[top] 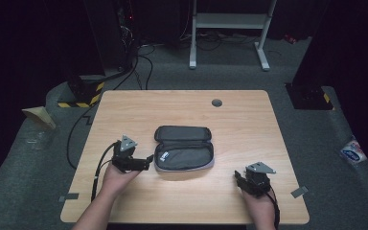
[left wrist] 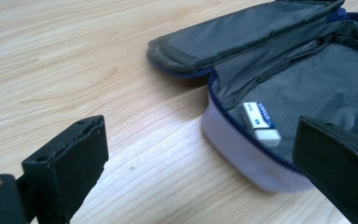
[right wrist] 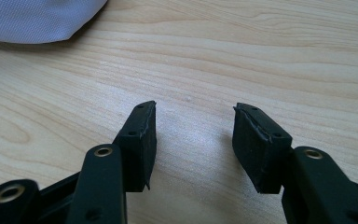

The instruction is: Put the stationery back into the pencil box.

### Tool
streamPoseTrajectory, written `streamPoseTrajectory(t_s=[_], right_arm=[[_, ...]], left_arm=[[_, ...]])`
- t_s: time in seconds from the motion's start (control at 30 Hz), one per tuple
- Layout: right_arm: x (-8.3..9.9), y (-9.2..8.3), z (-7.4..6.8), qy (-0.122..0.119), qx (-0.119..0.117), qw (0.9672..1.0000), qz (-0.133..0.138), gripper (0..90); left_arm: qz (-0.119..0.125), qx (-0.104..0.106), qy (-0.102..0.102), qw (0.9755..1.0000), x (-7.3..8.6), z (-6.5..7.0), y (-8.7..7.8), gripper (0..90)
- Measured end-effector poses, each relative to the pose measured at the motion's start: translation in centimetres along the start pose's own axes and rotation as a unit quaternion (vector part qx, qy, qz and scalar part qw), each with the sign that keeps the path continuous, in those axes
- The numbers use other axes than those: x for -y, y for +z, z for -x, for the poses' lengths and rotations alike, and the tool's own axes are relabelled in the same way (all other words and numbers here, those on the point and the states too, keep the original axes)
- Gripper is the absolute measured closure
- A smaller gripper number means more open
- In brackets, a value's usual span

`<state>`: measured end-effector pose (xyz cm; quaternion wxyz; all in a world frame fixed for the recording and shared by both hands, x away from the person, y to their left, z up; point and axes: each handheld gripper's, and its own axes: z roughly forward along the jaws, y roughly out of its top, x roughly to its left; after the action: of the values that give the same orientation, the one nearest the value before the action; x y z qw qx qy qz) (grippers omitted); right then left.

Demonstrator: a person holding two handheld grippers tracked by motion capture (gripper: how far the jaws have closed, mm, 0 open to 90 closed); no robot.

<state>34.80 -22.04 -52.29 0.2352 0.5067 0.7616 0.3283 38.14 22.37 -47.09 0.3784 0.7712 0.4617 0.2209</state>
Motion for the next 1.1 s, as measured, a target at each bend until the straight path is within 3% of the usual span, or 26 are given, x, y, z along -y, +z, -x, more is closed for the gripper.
streamPoseTrajectory(t_s=[0.23,0.3,0.47,0.83,0.97,1.1], right_arm=[[0.0,0.0,0.0,0.002,0.001,1.0,-0.001,48.3],[0.0,0.0,0.0,0.002,0.0,1.0,0.0,47.8],[0.0,-0.1,-0.1,0.003,0.0,1.0,-0.001,47.6],[0.1,-0.1,-0.2,0.004,0.001,1.0,-0.002,47.1],[0.1,-0.1,-0.2,0.0,0.002,1.0,-0.001,47.1],[0.1,-0.1,-0.2,0.003,0.001,1.0,-0.001,47.0]], left_arm=[[-0.019,0.001,0.003,0.9998,1.9,-1.7,-0.9,1.4],[-0.027,0.001,-0.002,0.9996,3.2,-2.5,-1.4,1.2],[-0.038,0.001,-0.007,0.9992,4.7,-3.2,-1.8,0.8],[-0.086,-0.003,0.006,0.9963,9.0,-3.1,-2.8,0.5],[-0.076,-0.003,0.005,0.9971,10.0,-3.0,-3.5,0.0],[-0.054,-0.018,-0.002,0.9984,10.5,-2.6,-3.9,3.7]])
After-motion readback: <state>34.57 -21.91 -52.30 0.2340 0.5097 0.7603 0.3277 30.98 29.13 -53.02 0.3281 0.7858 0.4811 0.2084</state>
